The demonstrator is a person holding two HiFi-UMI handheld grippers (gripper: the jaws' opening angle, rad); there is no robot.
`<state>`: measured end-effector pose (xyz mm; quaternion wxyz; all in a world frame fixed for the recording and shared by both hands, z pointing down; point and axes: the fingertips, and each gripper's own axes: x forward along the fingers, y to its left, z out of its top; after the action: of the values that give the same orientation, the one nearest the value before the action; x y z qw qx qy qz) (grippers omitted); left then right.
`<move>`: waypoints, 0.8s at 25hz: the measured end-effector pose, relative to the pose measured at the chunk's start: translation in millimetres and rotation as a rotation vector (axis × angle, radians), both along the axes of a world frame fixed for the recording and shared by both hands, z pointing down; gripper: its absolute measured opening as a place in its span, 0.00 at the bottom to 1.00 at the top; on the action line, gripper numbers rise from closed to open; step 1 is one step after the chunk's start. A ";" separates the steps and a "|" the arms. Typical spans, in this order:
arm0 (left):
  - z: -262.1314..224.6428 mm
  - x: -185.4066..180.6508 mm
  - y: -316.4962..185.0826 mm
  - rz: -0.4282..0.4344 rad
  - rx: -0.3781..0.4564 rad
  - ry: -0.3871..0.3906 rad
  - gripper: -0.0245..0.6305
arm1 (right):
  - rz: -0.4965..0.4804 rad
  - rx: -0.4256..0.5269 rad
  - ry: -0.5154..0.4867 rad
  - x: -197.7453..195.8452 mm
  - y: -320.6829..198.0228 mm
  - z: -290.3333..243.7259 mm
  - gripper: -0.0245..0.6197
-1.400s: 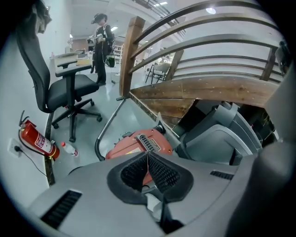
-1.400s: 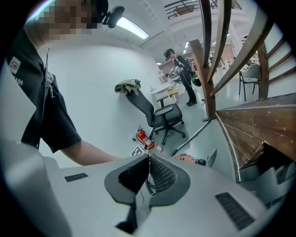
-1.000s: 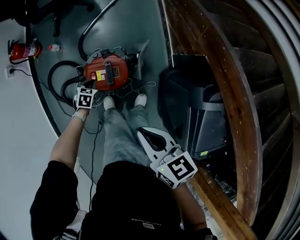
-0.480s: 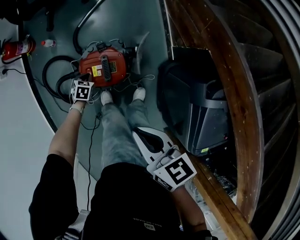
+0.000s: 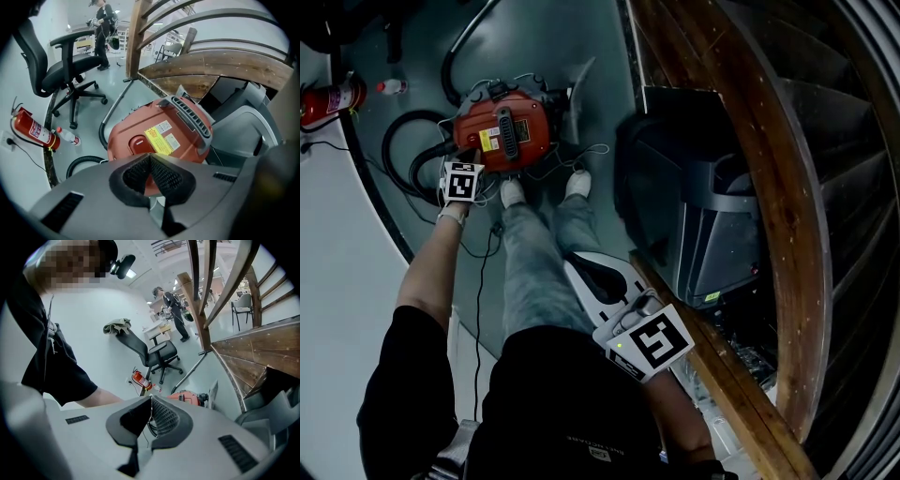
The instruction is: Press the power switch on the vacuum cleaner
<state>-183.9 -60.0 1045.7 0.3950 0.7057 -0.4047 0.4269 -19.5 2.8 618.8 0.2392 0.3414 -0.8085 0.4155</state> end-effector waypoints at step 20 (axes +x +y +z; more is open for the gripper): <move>-137.2 66.0 6.7 0.093 0.116 0.137 0.06 | 0.031 0.127 -0.023 24.7 11.4 -65.2 0.08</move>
<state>-117.9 -53.3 908.5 0.3597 0.7729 -0.3676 0.3715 5.2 14.2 553.6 0.2015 0.3635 -0.8305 0.3709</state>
